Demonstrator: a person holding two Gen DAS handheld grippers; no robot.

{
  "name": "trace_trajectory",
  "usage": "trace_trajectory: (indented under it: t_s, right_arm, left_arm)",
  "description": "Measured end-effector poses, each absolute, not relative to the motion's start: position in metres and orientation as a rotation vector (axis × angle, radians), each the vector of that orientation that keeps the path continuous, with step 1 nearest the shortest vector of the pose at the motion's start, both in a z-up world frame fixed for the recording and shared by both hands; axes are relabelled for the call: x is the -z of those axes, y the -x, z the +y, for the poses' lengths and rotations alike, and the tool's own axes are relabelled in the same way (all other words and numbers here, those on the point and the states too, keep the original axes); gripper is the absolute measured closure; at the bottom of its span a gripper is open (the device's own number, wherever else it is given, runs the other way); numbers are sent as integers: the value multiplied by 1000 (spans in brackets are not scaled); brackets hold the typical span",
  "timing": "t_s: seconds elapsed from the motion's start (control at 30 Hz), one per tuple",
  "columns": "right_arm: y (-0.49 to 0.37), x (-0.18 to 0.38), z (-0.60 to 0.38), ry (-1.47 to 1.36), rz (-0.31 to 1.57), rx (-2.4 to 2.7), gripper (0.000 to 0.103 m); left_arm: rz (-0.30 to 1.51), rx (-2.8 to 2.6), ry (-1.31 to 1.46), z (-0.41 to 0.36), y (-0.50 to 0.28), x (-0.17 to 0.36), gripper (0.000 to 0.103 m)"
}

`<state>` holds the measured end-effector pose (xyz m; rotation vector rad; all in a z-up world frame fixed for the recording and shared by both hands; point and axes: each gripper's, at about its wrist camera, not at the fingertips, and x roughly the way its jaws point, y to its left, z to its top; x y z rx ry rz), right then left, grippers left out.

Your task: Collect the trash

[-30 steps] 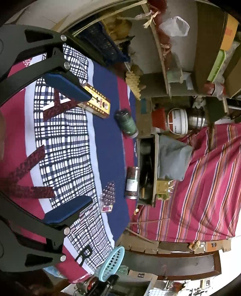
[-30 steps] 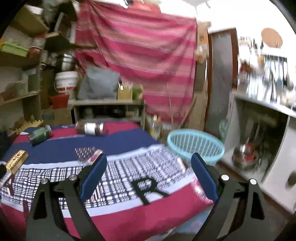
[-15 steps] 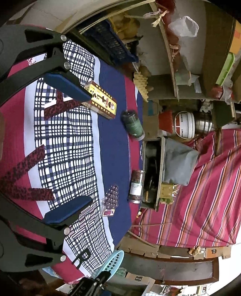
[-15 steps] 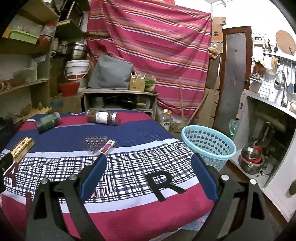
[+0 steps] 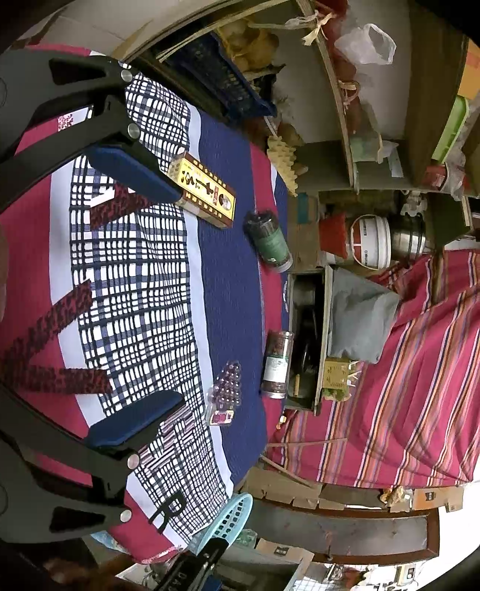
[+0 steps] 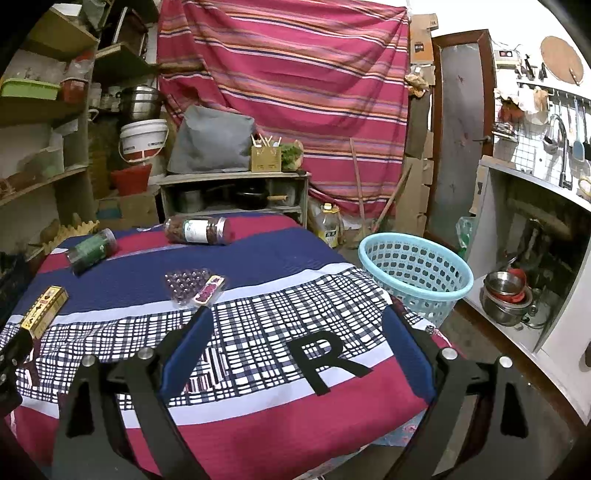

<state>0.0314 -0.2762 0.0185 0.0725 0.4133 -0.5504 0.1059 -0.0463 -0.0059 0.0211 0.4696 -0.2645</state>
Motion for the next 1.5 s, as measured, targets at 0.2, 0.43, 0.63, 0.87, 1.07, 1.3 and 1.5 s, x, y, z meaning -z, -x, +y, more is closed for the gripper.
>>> trace_trajectory:
  t_s: [0.2,0.43,0.63,0.87,1.07,1.3,1.5]
  right_arm:
    - [-36,-19,-267,-33,407,564,13]
    - [-33,-18,-275,-66,427,556,13]
    - [-32,-16,-278,-86,440,536,13]
    - [-32,-15,-279,-100,446,527,13]
    - [-34,-13,-274,-78,449,536,13]
    - [-35,-13,-271,-67,451,537,12]
    - [-35,-12,-270,-72,452,533,12]
  left_arm:
    - [440,274,-47,-49,-100,4,5]
    - [455,264,3,-38,-105,3,5]
    - [444,258,-25,-43,-104,4,5]
    - [452,245,-24,-42,-105,6,5]
    - [457,248,-10,-38,-107,6,5]
    - [455,251,0,-35,-107,5,5]
    - [454,247,2,-34,-107,5,5]
